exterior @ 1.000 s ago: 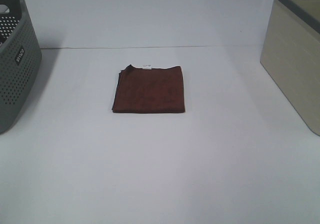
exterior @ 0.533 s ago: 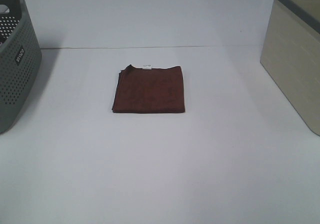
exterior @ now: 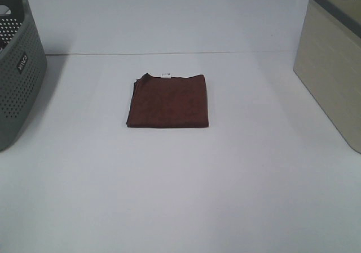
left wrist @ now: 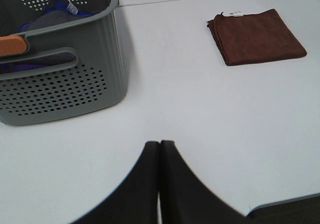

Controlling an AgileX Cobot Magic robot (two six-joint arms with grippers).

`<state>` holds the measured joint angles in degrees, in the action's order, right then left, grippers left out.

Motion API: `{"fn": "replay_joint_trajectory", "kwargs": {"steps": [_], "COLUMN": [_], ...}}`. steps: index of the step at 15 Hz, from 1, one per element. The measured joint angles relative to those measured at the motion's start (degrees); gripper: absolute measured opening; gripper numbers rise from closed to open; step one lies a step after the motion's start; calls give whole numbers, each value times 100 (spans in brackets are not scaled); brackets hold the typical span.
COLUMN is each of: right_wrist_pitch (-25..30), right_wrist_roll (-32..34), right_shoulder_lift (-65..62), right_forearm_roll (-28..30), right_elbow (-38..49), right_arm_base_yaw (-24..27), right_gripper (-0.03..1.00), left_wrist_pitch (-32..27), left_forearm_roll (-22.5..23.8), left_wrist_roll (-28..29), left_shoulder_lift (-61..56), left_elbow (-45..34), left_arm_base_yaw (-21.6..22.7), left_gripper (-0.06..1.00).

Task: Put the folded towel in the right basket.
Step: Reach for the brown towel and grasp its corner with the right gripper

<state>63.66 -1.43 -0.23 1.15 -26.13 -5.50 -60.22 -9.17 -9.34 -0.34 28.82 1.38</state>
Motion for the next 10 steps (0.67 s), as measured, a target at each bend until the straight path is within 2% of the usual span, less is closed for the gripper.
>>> {"fn": "replay_joint_trajectory", "kwargs": {"steps": [10], "right_wrist_pitch": [0], "right_wrist_roll": [0], "right_shoulder_lift": [0], "right_forearm_roll": [0], "right_elbow": [0], "right_arm_base_yaw": [0], "right_gripper": [83], "left_wrist_pitch": [0], "left_forearm_roll": [0], "left_wrist_roll": [0], "left_shoulder_lift": [0], "left_elbow": [0], "left_arm_base_yaw": [0], "left_gripper": [0]}}
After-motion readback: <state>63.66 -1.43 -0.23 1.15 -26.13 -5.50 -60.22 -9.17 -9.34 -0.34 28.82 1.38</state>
